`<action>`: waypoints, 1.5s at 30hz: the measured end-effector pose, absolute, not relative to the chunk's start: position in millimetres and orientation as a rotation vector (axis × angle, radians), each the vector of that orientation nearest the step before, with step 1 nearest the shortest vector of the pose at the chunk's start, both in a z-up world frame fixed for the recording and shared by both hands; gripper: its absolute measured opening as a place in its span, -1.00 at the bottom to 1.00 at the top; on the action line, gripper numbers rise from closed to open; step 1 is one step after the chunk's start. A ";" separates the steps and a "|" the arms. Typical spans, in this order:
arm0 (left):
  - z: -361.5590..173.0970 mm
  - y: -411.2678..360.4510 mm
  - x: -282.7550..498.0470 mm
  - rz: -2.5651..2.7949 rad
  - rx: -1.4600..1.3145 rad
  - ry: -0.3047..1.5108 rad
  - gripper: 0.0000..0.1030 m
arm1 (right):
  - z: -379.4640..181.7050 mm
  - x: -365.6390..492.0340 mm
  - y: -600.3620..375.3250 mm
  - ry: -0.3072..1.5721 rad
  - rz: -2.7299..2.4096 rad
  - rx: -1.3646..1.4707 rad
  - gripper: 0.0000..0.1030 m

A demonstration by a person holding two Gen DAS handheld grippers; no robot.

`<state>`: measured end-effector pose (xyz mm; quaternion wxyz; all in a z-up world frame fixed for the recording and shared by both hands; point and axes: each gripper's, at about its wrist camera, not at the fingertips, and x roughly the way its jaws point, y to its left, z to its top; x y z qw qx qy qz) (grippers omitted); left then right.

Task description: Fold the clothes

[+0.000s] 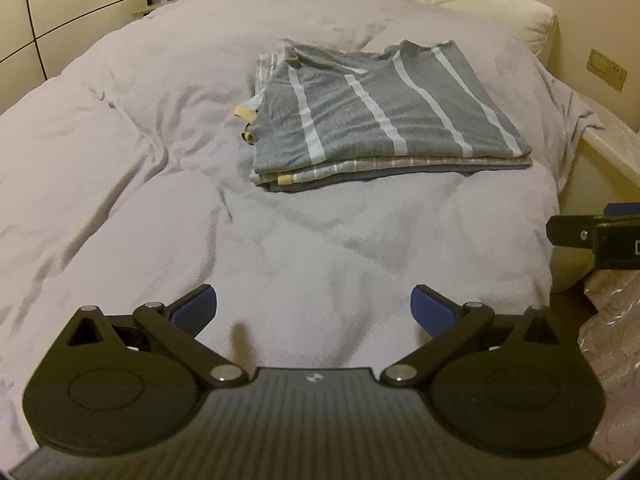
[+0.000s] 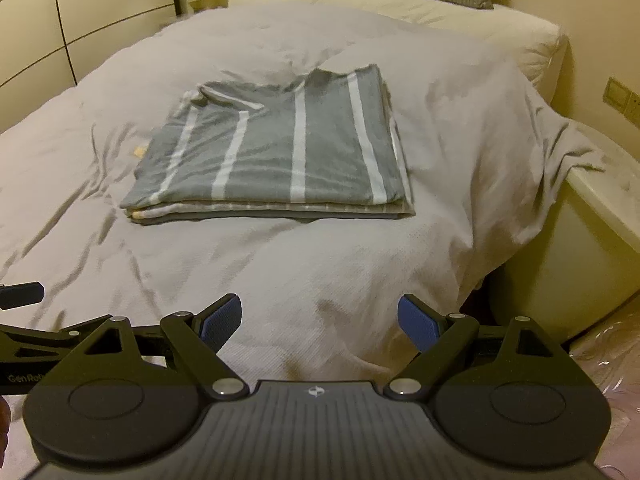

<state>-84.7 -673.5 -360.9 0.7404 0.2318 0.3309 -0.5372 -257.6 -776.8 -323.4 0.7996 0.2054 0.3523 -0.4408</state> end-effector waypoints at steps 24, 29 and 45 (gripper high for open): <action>-288.1 -589.0 -96.1 -1.131 0.482 0.662 0.98 | -255.7 -282.8 -694.1 0.695 -0.989 0.467 0.70; -274.1 -575.1 -105.5 -1.140 0.474 0.669 0.98 | -243.0 -290.6 -680.1 0.691 -0.986 0.470 0.70; -239.4 -542.5 -131.9 -1.132 0.479 0.645 0.98 | -207.6 -317.6 -643.4 0.664 -0.980 0.470 0.70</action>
